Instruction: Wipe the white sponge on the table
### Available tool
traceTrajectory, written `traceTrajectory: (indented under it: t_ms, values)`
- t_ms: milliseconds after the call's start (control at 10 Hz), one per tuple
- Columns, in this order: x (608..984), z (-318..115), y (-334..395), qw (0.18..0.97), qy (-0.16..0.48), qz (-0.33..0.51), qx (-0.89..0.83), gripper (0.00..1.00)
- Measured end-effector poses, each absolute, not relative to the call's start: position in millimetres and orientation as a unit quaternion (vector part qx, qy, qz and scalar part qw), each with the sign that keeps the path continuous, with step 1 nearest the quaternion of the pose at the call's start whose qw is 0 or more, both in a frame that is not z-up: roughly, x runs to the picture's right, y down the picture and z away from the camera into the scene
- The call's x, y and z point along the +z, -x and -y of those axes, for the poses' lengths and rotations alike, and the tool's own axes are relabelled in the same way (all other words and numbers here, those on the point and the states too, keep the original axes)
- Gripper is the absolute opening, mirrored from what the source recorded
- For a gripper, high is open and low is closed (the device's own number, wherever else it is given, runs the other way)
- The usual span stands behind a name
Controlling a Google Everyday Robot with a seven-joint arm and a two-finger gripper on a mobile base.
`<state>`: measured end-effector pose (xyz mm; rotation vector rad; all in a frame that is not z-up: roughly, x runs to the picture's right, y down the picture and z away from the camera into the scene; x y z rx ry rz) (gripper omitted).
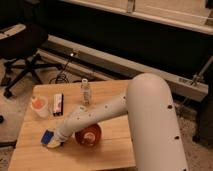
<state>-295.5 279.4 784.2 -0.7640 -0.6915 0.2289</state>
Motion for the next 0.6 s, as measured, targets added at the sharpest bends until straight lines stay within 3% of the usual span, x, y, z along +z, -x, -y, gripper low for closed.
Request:
traceTrajectory:
  t_ms: [600]
  values:
    - [756.1, -305.5, 307.3, 0.845, 0.386, 0.355, 0.108, 0.11]
